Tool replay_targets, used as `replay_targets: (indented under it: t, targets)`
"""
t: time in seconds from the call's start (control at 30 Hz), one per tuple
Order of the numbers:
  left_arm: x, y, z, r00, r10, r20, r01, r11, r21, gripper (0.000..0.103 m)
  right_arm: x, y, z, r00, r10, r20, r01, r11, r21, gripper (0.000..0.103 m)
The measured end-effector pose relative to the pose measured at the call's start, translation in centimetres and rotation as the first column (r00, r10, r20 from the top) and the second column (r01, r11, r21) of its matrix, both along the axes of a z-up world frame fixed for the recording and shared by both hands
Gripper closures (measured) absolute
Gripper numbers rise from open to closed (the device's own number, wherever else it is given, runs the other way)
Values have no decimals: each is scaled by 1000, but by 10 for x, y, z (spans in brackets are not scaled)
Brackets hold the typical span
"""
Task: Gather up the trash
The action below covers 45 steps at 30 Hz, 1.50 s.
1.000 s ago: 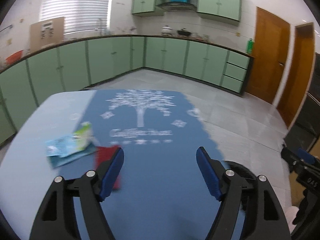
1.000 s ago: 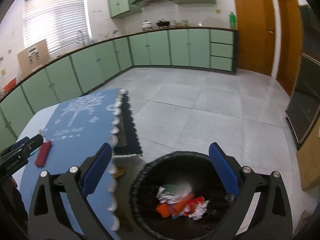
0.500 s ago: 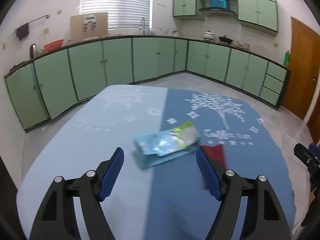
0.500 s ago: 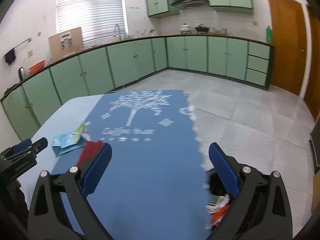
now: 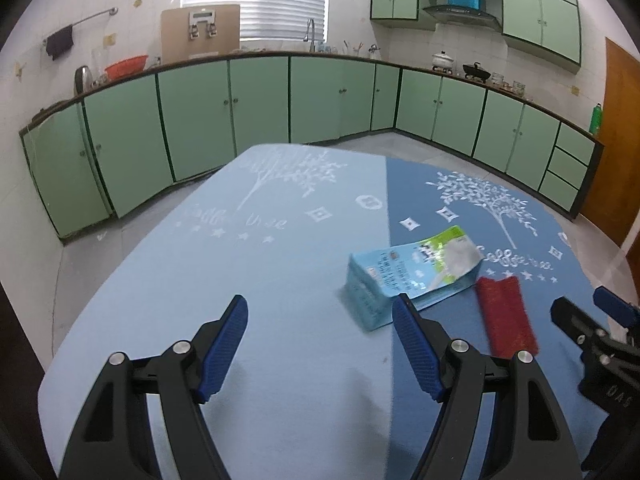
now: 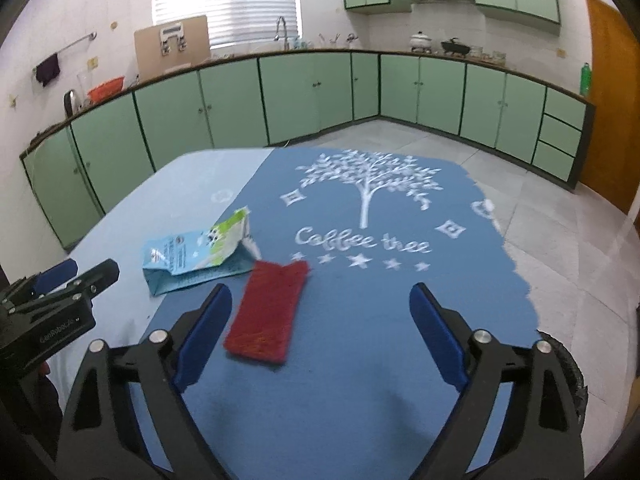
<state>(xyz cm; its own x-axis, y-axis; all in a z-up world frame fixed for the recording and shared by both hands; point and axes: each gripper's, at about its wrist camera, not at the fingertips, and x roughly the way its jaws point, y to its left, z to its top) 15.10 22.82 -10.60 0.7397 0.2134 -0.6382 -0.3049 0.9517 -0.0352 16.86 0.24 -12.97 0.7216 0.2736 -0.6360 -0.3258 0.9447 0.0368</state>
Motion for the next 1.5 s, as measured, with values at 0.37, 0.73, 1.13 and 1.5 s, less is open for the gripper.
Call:
replay_targets:
  t: [0.37,0.73,1.13,1.5]
  targets:
    - [7,17,-10,1000,2,-23,-3,999,-33,30,10,29,-20,998,10,-66,-14,998,-60,22]
    - [13,22,-15,999,-1,-42,-1,999,-46,30,20,36,-34,987,34,-154,-44,997,-64,45]
    - [19,7,-16,997,-50,-58,47,997,-59,30,14,22,-23,985,55,-163,-55,998,3,60]
    - [44,-13,-24,989,-100,-106,93,993,-66,51,17,-11,-9,991,7,-132,-5,1000,16,60]
